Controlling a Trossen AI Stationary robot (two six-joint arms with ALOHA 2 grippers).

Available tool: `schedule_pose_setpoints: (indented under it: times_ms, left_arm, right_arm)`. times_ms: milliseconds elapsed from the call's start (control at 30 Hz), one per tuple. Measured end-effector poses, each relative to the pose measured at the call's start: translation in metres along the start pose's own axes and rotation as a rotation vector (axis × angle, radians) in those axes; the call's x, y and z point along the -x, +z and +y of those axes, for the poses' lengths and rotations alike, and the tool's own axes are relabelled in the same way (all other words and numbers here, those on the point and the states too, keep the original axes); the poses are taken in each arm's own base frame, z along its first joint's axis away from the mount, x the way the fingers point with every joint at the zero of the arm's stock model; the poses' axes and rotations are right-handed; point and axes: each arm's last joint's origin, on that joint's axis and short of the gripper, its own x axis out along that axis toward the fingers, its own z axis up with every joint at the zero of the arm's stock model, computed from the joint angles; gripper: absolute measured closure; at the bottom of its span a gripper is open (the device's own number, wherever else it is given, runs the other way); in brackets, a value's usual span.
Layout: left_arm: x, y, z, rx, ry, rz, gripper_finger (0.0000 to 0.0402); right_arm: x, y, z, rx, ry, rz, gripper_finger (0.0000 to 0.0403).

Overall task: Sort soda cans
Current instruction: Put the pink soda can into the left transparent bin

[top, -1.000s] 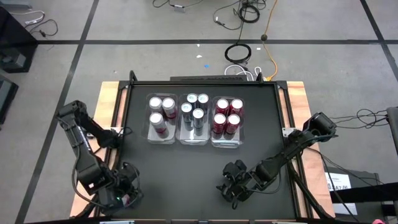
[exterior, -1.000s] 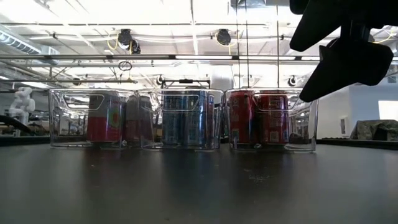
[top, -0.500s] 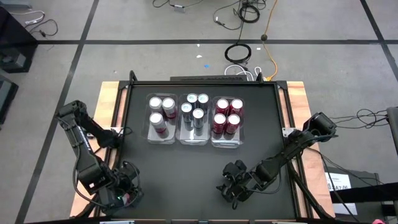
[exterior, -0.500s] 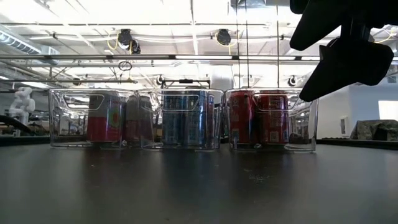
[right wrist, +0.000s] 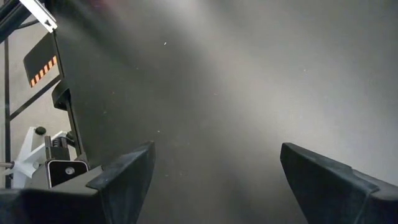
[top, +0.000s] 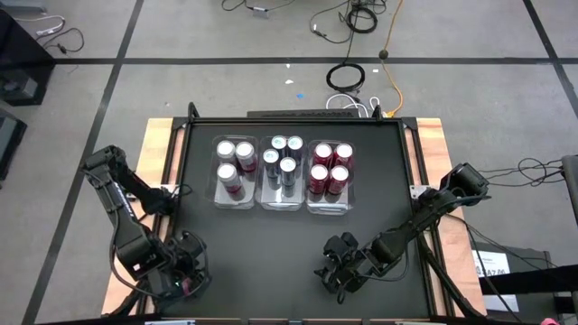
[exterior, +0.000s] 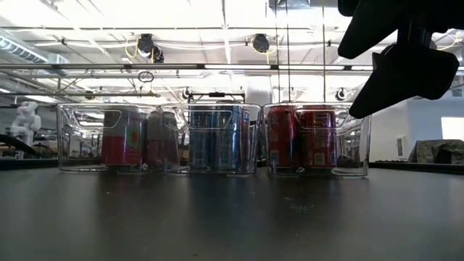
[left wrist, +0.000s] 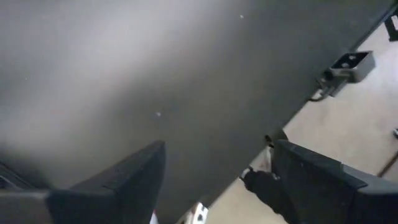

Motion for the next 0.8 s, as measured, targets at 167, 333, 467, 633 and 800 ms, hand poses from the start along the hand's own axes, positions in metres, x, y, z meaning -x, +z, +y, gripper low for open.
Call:
schedule_pose_setpoints:
  times_ms: [167, 333, 467, 633, 800]
  left_arm:
    - [-0.0004, 0.0046, 0.0043, -0.006, 0.048, -0.039, 0.0058]
    - [-0.0005, 0.0048, 0.0042, -0.004, 0.047, -0.038, 0.0008]
    - [-0.0005, 0.0037, 0.0031, 0.002, 0.04, -0.009, 0.0009]
    - [-0.0006, 0.0036, 0.0028, 0.009, 0.037, -0.008, 0.0012]
    - [-0.0078, 0.0001, 0.0074, 0.076, 0.097, 0.068, 0.0013]
  right_arm:
    - [0.0, 0.0, 0.0, 0.0, 0.0, 0.0, 0.0064]
    - [0.0, 0.0, 0.0, 0.0, 0.0, 0.0, 0.0064]
    - [0.0, 0.0, 0.0, 0.0, 0.0, 0.0, 0.0064]
    - [0.0, 0.0, 0.0, 0.0, 0.0, 0.0, 0.0064]
    - [0.0, 0.0, -0.0001, 0.001, -0.001, 0.0, 0.0064]
